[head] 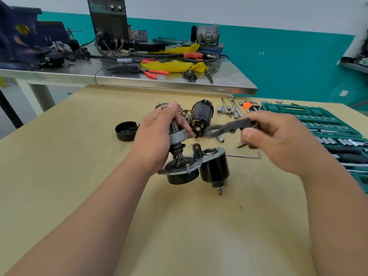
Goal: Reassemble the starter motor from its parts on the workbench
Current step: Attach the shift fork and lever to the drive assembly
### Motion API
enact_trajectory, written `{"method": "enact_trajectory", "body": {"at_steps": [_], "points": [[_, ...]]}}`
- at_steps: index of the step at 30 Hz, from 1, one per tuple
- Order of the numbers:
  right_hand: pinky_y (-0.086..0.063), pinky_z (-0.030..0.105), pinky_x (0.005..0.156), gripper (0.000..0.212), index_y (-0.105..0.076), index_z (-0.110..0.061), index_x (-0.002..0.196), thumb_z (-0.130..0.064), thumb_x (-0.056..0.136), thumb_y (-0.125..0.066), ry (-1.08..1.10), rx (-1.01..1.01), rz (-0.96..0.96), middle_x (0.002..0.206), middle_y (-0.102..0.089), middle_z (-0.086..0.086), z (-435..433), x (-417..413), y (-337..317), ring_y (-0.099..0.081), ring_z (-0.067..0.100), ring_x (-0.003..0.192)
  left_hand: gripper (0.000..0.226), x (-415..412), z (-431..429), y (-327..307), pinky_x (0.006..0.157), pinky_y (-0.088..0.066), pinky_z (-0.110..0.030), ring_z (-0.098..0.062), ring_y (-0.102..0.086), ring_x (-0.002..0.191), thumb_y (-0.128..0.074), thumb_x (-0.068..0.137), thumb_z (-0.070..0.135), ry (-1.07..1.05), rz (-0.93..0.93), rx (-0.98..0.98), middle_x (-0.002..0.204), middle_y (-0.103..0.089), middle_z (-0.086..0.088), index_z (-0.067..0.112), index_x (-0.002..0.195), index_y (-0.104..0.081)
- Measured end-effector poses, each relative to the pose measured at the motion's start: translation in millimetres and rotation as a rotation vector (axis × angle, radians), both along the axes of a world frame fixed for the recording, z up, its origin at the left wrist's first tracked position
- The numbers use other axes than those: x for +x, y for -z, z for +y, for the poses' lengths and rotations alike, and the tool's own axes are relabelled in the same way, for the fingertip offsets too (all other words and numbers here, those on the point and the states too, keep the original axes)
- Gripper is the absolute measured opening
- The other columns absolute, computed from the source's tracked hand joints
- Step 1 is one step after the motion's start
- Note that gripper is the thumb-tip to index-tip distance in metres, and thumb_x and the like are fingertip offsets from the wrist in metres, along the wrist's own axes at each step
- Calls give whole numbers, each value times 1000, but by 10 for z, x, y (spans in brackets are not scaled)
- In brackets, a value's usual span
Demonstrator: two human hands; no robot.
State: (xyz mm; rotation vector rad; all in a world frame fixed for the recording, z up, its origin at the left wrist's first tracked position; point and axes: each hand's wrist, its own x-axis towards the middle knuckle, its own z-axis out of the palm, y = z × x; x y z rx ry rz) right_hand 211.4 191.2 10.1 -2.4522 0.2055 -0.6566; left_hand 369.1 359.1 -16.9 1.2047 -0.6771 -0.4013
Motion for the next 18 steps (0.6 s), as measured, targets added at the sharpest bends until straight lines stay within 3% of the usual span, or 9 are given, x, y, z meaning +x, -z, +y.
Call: {"method": "enact_trajectory", "body": {"at_steps": [2,5,7,10,12,15,18], "points": [[-51,27,70,13,-64,-39,94,-32,90,-54,1,157,-64,82,-70,-12,-68,30,38,-65,6,77,40,13,1,-10,92,-50,-53,-16,-63,63,-44,90,38,17,8,-15,62,-64,-1,27,54,-58],[-49,12,68,19,-68,-38,93,-33,88,-51,-85,211,8,85,-70,-17,-62,122,111,-64,0,77,40,11,6,-19,80,-51,-42,-18,-61,71,-41,91,40,7,-92,23,67,-66,-1,30,56,-57],[-48,17,68,23,-70,-37,98,-31,88,-50,-151,332,-8,90,-71,-10,-52,198,150,-61,2,74,39,5,23,-26,73,-49,-34,-17,-61,74,-40,92,39,8,-186,32,69,-66,0,31,57,-57],[-47,26,65,23,-73,-28,99,-27,88,-52,-235,742,-171,89,-69,-3,-67,366,158,-57,7,72,39,-18,48,-24,73,-51,-34,-22,-62,76,-40,94,35,16,-277,13,68,-66,1,31,59,-57],[-49,28,66,21,-74,-24,95,-25,86,-56,-252,912,-199,85,-65,2,-38,488,163,-58,10,72,36,-30,58,-28,70,-53,-32,-25,-64,74,-39,95,31,25,-327,5,68,-67,1,25,64,-55],[-53,29,73,20,-77,-35,93,-29,81,-63,-270,879,-74,83,-68,-3,48,556,324,-63,10,78,33,-19,65,-10,65,-52,-28,-22,-63,70,-39,96,29,-1,-331,-3,68,-67,1,15,68,-53],[-49,37,88,25,-74,-39,99,-39,75,-69,-289,789,-17,92,-70,-7,103,530,460,-63,13,92,35,-1,42,3,69,-50,-36,-19,-60,74,-42,93,32,-105,-308,15,70,-66,2,25,62,-57]]}}
